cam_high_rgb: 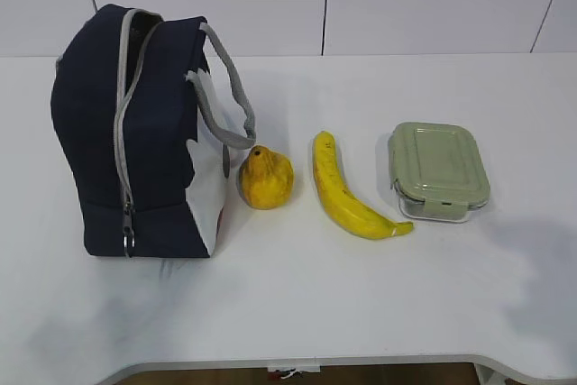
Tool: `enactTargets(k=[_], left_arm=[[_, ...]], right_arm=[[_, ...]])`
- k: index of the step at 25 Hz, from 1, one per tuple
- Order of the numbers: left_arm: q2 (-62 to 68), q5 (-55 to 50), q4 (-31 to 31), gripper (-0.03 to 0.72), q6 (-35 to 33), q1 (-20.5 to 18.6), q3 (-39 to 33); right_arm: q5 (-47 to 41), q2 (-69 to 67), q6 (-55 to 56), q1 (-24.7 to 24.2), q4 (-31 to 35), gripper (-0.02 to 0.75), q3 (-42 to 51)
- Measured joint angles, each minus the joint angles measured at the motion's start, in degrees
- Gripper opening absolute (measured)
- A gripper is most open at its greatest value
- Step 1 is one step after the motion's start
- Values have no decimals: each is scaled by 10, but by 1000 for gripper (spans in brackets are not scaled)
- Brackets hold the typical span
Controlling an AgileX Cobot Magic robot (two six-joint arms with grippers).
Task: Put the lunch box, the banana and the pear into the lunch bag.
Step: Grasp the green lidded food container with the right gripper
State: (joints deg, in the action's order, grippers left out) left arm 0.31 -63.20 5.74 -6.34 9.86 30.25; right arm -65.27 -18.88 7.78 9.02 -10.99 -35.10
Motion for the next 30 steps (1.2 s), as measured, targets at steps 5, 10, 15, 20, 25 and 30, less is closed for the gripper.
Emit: enactTargets(k=[5, 10, 15, 20, 25, 30], left_arm=[[0, 0, 0, 234, 0, 0, 0], [0, 0, 0, 234, 0, 0, 0], [0, 0, 0, 234, 0, 0, 0], [0, 0, 0, 235, 0, 0, 0], [0, 0, 0, 234, 0, 0, 0], [0, 0, 0, 234, 0, 0, 0]], right_arm=[[2, -70, 3, -1, 3, 435, 0], [40, -132, 5, -1, 11, 435, 0], [104, -191, 5, -1, 57, 435, 0], [163, -276, 5, -1, 117, 435, -10], [179, -367, -9, -1, 146, 435, -69], [180, -451, -28, -1, 148, 432, -151]])
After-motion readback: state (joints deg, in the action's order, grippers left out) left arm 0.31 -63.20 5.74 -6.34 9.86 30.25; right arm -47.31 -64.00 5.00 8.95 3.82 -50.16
